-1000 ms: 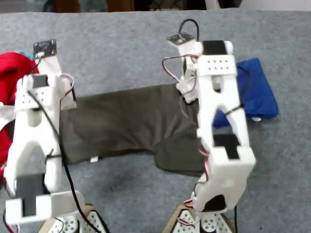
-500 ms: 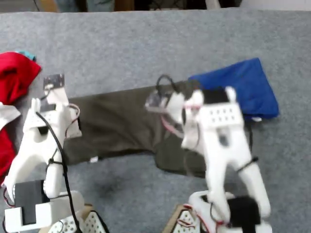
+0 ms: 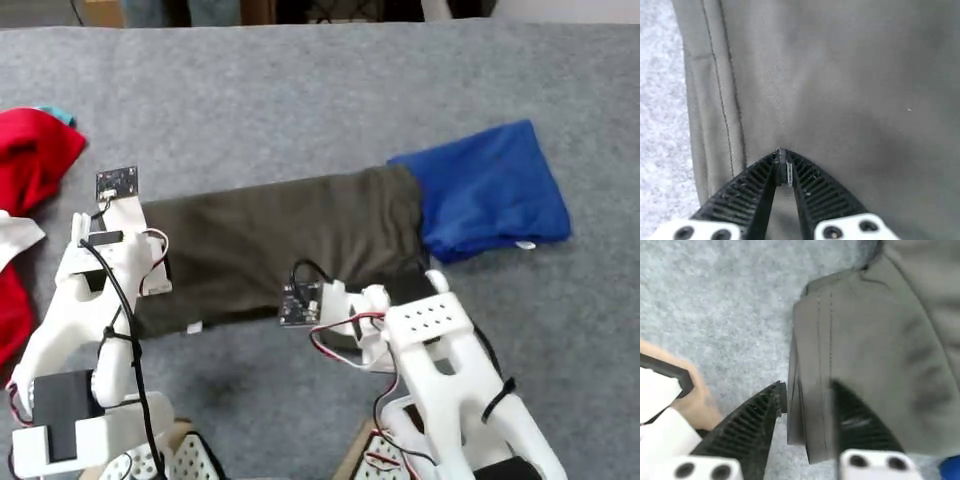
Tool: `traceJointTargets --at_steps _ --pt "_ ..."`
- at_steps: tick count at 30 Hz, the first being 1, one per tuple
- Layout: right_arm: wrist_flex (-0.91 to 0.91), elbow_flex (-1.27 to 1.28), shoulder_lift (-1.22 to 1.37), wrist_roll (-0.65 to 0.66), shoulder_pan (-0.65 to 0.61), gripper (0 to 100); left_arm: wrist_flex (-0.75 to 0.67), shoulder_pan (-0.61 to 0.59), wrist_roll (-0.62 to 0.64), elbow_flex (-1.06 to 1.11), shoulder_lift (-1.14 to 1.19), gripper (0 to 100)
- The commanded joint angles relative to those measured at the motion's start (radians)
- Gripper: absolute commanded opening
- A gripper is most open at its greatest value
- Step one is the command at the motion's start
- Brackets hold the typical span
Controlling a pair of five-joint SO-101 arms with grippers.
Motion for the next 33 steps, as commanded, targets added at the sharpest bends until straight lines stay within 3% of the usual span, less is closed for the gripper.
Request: traceJointTargets --at_steps 1,8,15,22,27,33 --pt "-0.055 0.024 -0.021 0.009 -0.015 23.6 -0.012 -0.001 0.003 0.004 -0.032 3" --pt "-0.233 0.136 0.019 0.003 -0.014 23.7 -0.012 -0.001 0.003 0.004 -0.032 3" --pt "-0.236 0.005 0.265 0.003 -0.009 23.5 -0.011 -0.001 0.002 0.005 -0.032 3" --pt "-0.216 -0.088 0.4 0.002 -0.008 7.7 -0.011 -0.001 0.002 0.007 -0.032 3" --pt "-0.215 -0.131 0.407 -0.026 0.017 5.3 -0.011 -0.001 0.002 0.007 -0.032 3" --pt "0.006 -0.38 0.409 -0.038 0.035 5.2 -0.011 -0.001 0.002 0.005 -0.032 3"
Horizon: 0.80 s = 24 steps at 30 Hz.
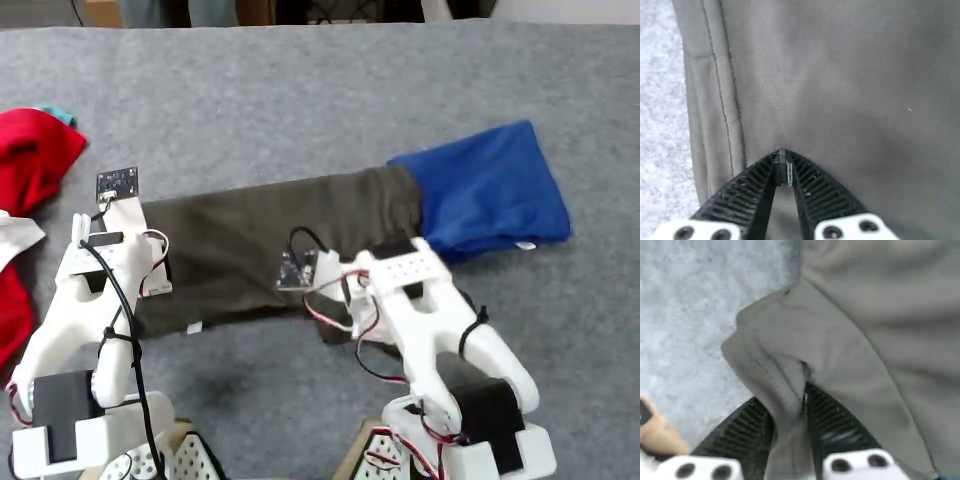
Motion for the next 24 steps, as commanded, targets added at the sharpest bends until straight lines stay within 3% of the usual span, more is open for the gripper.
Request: traceJointTargets --at_steps 1,7,24 --pt "0.155 -0.186 0.002 0.009 0.005 5.2 -0.006 -0.001 0.003 -0.002 -0.031 3" --pt "0.264 -0.446 0.11 0.063 0.006 5.2 -0.012 -0.001 0.003 -0.004 -0.031 3" --pt "0.275 -0.998 0.599 0.064 0.005 5.4 -0.012 -0.001 0.003 -0.004 -0.031 3"
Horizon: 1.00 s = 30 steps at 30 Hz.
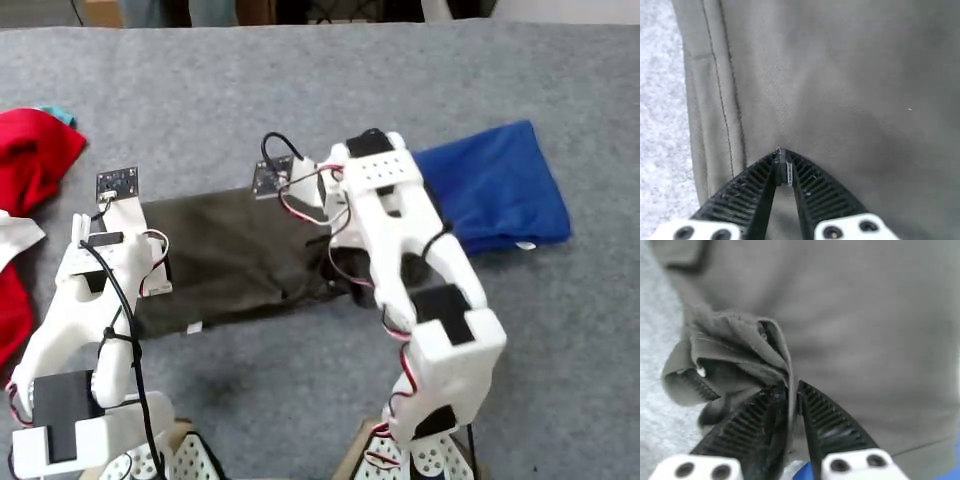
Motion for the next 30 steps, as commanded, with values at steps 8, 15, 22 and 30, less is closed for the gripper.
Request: traceJointTargets --at_steps 8,15,22,30 --pt "0.006 -0.211 0.136 0.012 0.006 6.0 -0.012 -0.001 0.002 -0.004 -0.031 3" --pt "0.006 -0.277 0.171 0.006 0.011 26.5 -0.012 -0.001 0.0 -0.004 -0.031 3" --pt "0.249 -0.463 0.116 0.005 0.074 12.7 -0.012 -0.001 -0.002 -0.004 -0.031 3" --pt "0.387 -0.231 -0.136 0.009 0.051 1.5 -0.012 -0.001 -0.002 -0.004 -0.031 3"
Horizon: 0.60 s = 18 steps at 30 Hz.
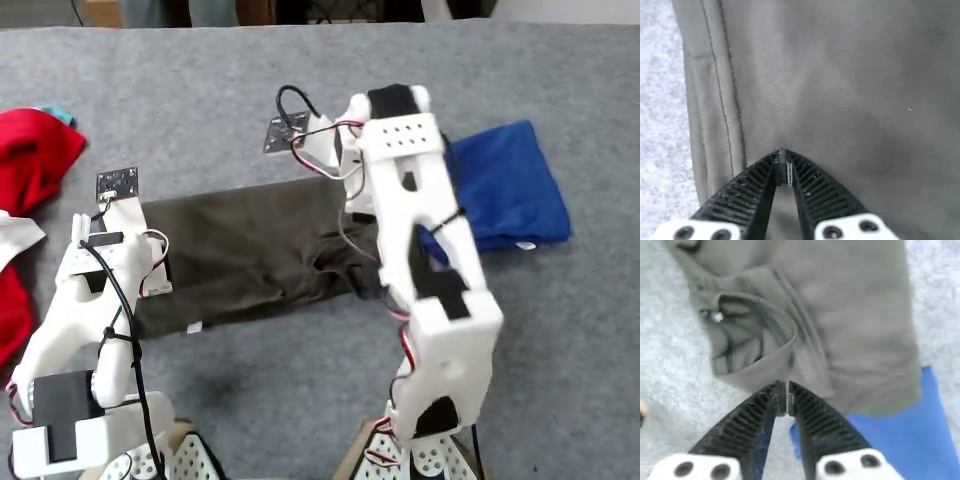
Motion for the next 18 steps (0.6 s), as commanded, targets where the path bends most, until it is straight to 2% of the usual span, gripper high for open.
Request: traceJointTargets --at_steps 1,4,9,13,18 --pt "0.012 0.229 -0.2 0.028 -0.035 1.4 -0.012 -0.001 -0.002 -0.004 -0.031 3" --pt "-0.052 0.481 -0.331 0.072 -0.064 1.4 -0.012 -0.001 -0.002 -0.004 -0.031 3" --pt "-0.25 0.806 -0.435 0.074 -0.069 1.4 -0.012 -0.001 -0.002 -0.004 -0.031 3" --pt "-0.388 0.909 -0.435 0.071 -0.066 1.5 -0.012 -0.001 -0.002 -0.004 -0.031 3" --pt "-0.555 0.901 -0.433 0.069 -0.063 1.5 -0.012 -0.001 -0.002 -0.004 -0.031 3"
